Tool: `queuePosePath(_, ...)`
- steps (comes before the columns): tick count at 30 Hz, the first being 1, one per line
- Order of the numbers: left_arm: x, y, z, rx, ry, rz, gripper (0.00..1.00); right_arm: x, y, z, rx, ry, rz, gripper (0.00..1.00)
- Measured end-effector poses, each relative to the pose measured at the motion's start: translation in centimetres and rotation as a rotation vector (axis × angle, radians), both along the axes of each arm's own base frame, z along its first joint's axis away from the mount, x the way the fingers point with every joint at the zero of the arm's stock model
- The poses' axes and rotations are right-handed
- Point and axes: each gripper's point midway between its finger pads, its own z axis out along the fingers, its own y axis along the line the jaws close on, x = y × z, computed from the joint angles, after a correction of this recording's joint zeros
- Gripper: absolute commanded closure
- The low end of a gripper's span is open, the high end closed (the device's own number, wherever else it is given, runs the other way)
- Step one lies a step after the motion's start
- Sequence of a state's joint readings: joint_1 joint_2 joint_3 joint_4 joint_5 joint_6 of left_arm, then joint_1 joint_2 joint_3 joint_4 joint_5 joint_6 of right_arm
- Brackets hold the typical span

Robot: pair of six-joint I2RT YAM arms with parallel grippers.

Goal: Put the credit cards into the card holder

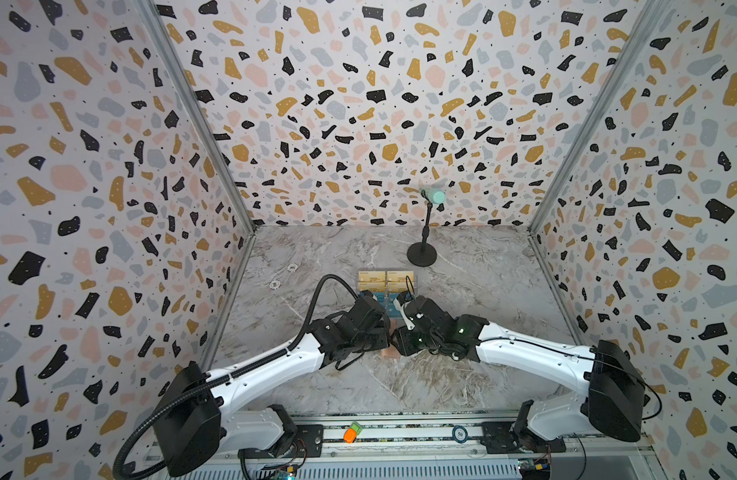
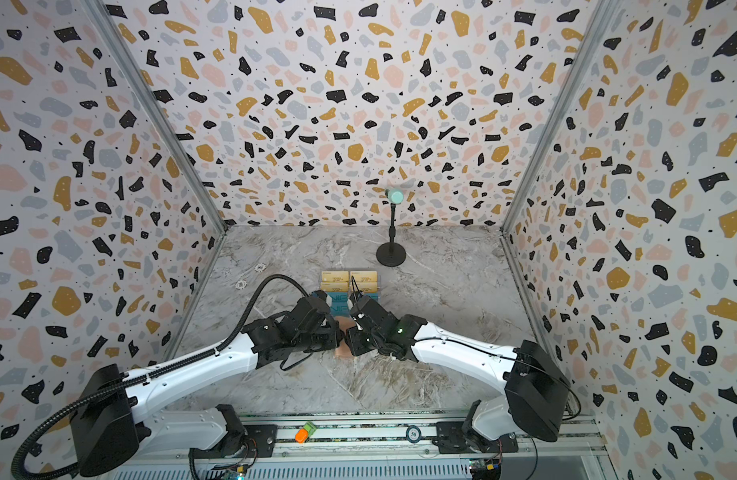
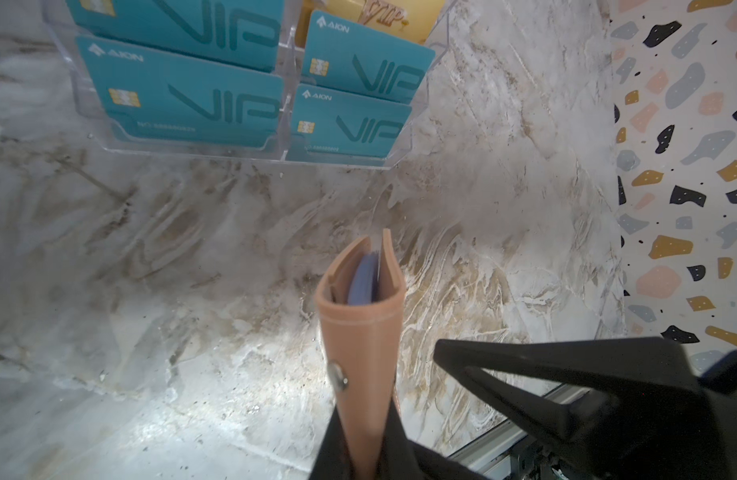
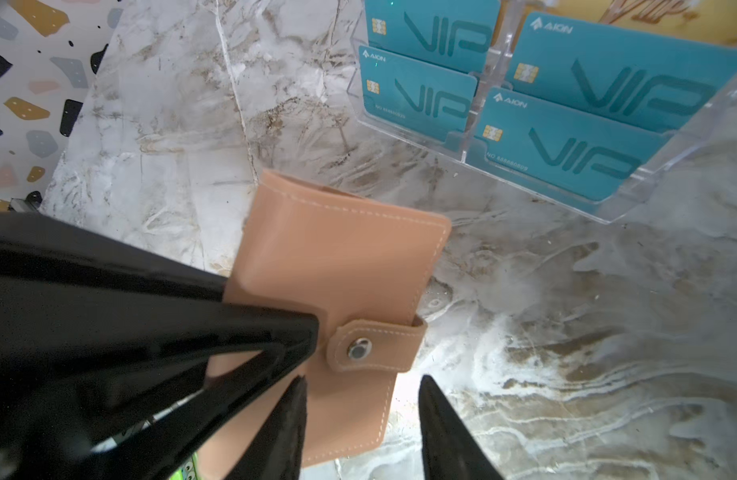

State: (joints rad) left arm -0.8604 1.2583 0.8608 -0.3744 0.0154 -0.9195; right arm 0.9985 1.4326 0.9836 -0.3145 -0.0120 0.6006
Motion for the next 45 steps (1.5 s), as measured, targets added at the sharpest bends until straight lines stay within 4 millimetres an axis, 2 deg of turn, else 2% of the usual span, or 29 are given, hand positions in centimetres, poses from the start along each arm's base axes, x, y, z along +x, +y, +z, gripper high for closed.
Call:
queuePosePath(6,0.0,-0.1,-0.3,0.005,0.008,-0.003,1.0,0.4,0.0,-0.7,-0.023,-0.003,-0.011,0.56)
queuePosePath(17,0.1,-0.3,-0.2,-0.007,0.004,-0.006,1.0,1.1,-0.1,-0.7,-0.058,-0.069,-0.049,0.67)
queuePosePath(26,0.2,-0.8,0.1,-0.032,-0.004,-0.013,1.0,1.5,-0.3,-0.3,-0.072,-0.115,-0.074,0.82)
queuePosePath(32,0.3,-1.0,0.1,-0.048,-0.008,-0.01,1.0,1.6,-0.1,0.0,-0.063,-0.126,-0.078,0.97)
queuePosePath(39,0.3,-1.0,0.1,-0.052,-0.005,-0.009,1.0,1.6,-0.4,0.0,-0.05,-0.116,-0.087,1.0)
queuePosePath(45,0.2,-1.6,0.6,-0.085,-0.008,-0.029,1.0,2.2,-2.1,0.3,-0.008,-0.099,-0.128,1.0)
